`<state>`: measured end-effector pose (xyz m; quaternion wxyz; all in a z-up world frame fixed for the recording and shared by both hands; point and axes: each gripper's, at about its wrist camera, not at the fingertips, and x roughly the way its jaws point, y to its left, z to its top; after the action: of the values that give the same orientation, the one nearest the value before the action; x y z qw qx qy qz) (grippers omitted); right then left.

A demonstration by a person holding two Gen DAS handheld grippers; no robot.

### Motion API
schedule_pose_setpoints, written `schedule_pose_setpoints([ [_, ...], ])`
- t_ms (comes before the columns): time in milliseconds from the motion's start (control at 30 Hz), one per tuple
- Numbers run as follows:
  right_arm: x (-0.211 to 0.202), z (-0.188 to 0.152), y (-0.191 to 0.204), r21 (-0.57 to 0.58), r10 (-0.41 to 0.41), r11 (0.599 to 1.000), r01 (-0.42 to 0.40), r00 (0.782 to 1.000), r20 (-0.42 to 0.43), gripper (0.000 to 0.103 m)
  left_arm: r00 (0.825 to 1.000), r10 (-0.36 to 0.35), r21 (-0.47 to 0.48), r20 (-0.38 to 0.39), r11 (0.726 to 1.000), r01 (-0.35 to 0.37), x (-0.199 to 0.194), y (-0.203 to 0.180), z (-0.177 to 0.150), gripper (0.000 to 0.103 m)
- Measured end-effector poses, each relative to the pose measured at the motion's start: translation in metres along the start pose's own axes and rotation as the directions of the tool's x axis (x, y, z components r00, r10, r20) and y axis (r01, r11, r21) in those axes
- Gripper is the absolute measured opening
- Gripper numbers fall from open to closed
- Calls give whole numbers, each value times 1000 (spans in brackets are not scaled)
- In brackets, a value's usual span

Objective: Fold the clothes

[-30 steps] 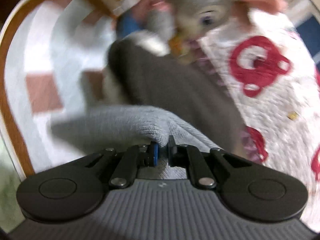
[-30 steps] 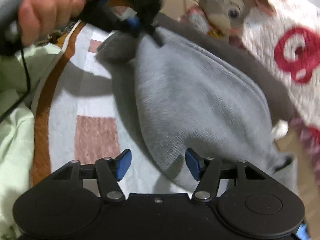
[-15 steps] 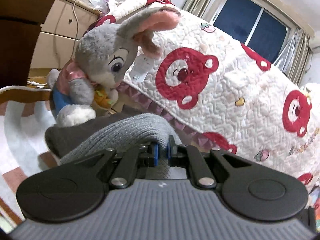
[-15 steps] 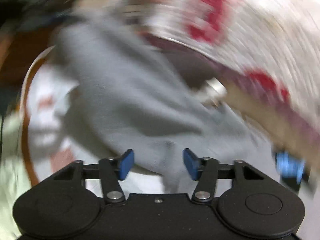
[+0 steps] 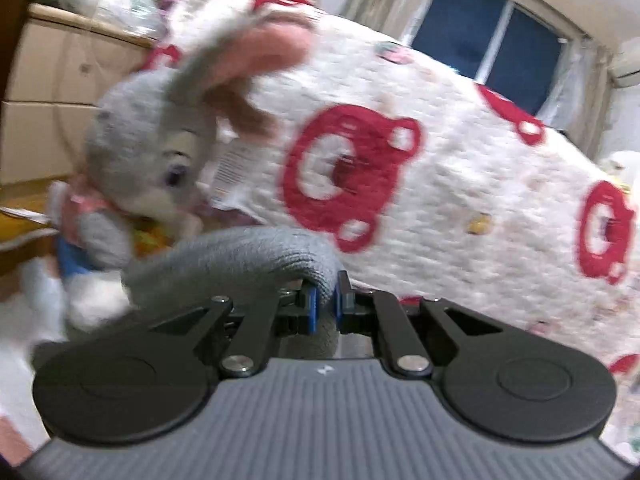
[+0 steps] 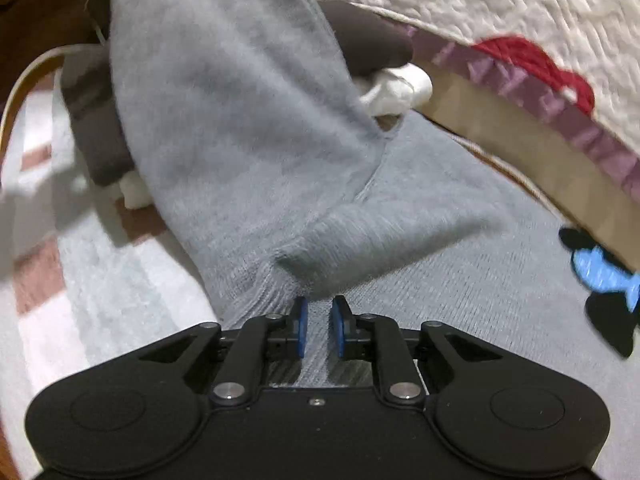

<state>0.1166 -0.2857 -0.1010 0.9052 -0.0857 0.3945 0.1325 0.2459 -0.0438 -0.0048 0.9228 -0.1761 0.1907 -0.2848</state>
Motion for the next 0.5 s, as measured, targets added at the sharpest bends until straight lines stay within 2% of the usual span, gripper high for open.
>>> schedule_pose_setpoints([
  [67,-6,-1,-9,23,54,998,-54,999,-5,18,999,-50,11,-22,999,50,5,-17,-7,8],
  [133,-20,-1,-20,80,102,991,-104,994,26,20,998,-49,29,-27,998,49,8,-28,-14,8],
  [200,-31,2,-35,173,124,976,-135,990,74,30,998,-45,38,-32,998,46,11,-35,-19,8],
  [267,-36,11,-46,238,125,960,-145,987,99,30,997,-58,9,-49,998,59,13,-36,-23,8],
  [367,-18,25,-51,270,126,952,-148,987,98,33,995,-83,-15,-59,996,82,15,-40,-28,8],
  [433,11,34,-55,323,159,932,-166,986,46,33,993,-98,7,-68,995,98,14,-45,-31,8],
  [500,35,39,-47,321,172,932,-168,985,17,36,991,-112,27,-76,993,114,13,-50,-34,8],
])
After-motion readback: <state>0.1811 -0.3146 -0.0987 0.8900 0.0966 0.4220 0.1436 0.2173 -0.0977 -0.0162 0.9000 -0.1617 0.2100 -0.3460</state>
